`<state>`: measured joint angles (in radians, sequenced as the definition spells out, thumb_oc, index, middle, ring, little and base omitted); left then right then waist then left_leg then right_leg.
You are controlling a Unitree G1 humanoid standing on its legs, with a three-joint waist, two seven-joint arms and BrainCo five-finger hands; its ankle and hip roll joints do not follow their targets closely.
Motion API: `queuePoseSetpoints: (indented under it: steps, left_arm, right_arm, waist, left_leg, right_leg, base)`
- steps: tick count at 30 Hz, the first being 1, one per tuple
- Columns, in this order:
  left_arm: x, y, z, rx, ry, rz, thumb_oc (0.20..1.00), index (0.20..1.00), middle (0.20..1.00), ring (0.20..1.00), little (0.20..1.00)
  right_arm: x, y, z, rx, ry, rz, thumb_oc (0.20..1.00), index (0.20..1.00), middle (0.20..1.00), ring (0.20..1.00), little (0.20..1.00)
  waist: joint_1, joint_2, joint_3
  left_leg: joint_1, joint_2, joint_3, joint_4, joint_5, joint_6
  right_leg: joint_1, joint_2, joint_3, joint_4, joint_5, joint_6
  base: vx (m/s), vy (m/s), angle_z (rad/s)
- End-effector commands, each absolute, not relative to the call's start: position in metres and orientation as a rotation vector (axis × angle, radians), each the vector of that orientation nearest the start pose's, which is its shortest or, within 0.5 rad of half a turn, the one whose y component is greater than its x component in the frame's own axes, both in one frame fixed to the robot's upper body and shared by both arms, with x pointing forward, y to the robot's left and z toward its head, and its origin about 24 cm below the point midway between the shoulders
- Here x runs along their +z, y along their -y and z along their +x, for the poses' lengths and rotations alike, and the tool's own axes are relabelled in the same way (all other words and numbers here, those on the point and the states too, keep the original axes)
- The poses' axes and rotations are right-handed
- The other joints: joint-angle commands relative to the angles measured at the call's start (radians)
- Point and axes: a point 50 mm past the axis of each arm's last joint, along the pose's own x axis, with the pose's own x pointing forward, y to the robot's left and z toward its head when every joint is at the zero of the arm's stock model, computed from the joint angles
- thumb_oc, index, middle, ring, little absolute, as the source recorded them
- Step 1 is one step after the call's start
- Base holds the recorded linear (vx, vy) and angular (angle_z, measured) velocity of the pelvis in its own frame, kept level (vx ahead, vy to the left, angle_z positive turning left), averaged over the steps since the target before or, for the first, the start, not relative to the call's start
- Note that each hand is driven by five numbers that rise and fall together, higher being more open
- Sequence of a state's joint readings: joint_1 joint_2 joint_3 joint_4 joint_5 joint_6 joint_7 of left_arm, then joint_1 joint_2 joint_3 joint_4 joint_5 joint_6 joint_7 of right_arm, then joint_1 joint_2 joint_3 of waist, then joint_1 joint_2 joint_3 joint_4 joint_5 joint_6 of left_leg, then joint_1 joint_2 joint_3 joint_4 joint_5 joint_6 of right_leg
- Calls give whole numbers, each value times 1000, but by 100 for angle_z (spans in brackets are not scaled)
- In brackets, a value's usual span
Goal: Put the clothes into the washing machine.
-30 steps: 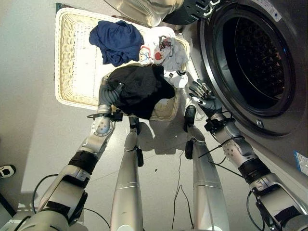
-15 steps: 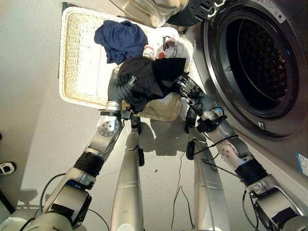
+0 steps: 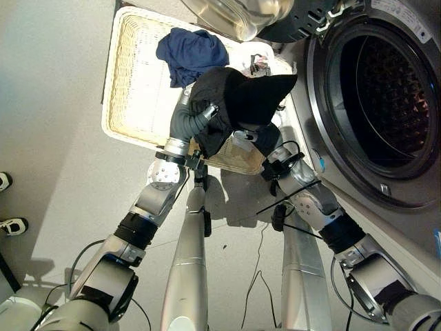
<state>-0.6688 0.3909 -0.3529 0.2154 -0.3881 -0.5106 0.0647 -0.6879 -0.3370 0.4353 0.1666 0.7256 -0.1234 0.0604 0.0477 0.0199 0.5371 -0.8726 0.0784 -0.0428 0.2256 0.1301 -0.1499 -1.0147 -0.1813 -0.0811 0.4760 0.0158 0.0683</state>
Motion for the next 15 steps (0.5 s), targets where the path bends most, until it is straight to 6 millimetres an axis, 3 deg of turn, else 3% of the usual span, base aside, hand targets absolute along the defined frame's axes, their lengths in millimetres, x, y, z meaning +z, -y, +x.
queuePoseSetpoints:
  steps: [1, 14, 15]
  left_arm:
    - [252, -82, 291, -589, 1033, -62, 200, 200, 200, 200, 200]
    - [256, -56, 274, -794, 1047, -99, 200, 200, 200, 200, 200]
    - [257, -56, 273, -803, 1048, -101, 200, 200, 200, 200, 200]
  right_arm:
    - [200, 53, 318, 665, 464, 225, 1000, 1000, 1000, 1000, 1000]
    - [198, 34, 321, 721, 381, 182, 1000, 1000, 1000, 1000, 1000]
    - [196, 33, 321, 735, 366, 183, 749, 749, 749, 749, 749]
  waist:
    - [2, 18, -17]
    - [14, 26, -17]
    - [15, 26, -17]
  left_leg:
    - [-15, -136, -20, 42, -30, 96]
    - [-10, -148, -20, 35, -24, 98]
    - [-11, -149, -21, 36, -23, 99]
  right_leg:
    - [54, 60, -89, -131, 114, 65]
    - [60, 55, -99, -147, 128, 64]
    - [59, 55, -100, -145, 128, 63]
  base:
    - [0, 0, 0]
    - [0, 0, 0]
    - [0, 0, 0]
